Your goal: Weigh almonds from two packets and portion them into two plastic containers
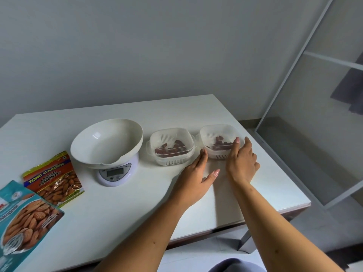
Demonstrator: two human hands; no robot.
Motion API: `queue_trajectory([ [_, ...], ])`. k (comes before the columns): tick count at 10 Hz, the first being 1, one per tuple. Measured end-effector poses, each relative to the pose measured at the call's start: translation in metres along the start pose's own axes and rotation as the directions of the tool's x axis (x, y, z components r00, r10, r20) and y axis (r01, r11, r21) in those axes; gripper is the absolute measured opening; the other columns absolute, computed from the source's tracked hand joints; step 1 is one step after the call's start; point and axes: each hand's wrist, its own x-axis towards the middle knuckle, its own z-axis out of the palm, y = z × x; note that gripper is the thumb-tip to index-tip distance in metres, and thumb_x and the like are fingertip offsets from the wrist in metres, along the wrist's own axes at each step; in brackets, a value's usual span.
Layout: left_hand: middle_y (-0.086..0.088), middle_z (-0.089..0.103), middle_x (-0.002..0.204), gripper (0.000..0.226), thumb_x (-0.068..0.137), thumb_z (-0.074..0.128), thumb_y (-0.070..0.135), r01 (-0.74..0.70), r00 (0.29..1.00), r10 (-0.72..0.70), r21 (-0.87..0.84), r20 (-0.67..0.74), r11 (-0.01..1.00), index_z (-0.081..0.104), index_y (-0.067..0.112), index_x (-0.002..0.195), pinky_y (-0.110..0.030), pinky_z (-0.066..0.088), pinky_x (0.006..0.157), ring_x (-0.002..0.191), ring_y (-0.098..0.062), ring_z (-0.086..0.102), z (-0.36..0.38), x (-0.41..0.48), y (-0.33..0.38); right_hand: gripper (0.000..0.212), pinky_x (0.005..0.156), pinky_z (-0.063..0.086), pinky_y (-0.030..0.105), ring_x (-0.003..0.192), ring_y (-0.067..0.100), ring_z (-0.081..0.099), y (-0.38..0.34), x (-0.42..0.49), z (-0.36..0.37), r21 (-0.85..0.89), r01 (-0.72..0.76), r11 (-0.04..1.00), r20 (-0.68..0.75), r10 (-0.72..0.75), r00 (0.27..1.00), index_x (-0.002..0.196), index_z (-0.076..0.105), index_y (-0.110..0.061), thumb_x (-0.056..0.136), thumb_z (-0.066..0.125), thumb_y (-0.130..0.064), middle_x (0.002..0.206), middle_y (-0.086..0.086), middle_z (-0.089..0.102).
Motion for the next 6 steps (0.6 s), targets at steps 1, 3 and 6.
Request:
queue_trajectory([
  [1, 0.003, 0.02, 0.16, 0.071, 0.096, 0.049, 0.042, 0.024, 1.0, -0.024, 0.002, 0.012, 1.0, 0.017, 0.015, 0.153, -0.016, 0.025, 0.107, 0.143, -0.012, 0.029, -0.003, -0.004, 0.003, 0.059, 0.111, 0.025, 0.047, 0.136, 0.035, 0.036, 0.0, -0.009, -0.009, 0.067, 0.03, 0.997, 0.032, -0.032, 0.999, 0.146, 0.027, -0.008, 0.099, 0.026, -0.045, 0.15, 0.014, 0.039],
  [3, -0.003, 0.025, 0.159, 0.064, 0.097, 0.048, 0.038, 0.035, 0.999, -0.034, -0.015, 0.021, 0.999, 0.025, 0.012, 0.151, -0.014, 0.022, 0.108, 0.144, -0.013, 0.028, -0.006, -0.023, 0.004, 0.062, 0.106, 0.035, 0.047, 0.13, 0.038, 0.043, 0.001, -0.042, -0.017, 0.114, 0.063, 0.991, 0.058, -0.07, 0.996, 0.142, 0.032, -0.005, 0.096, 0.028, -0.046, 0.145, 0.018, 0.044],
  [6, -0.003, 0.033, 0.156, 0.058, 0.097, 0.049, 0.035, 0.122, 0.992, -0.125, -0.223, -0.001, 0.967, 0.032, 0.015, 0.149, -0.027, 0.028, 0.117, 0.143, -0.012, 0.03, -0.021, -0.073, -0.004, 0.041, 0.103, 0.035, 0.045, 0.123, 0.036, 0.048, -0.01, -0.102, -0.032, 0.086, 0.047, 0.995, 0.072, -0.053, 0.996, 0.13, 0.048, -0.006, 0.097, 0.041, -0.03, 0.133, 0.018, 0.054],
])
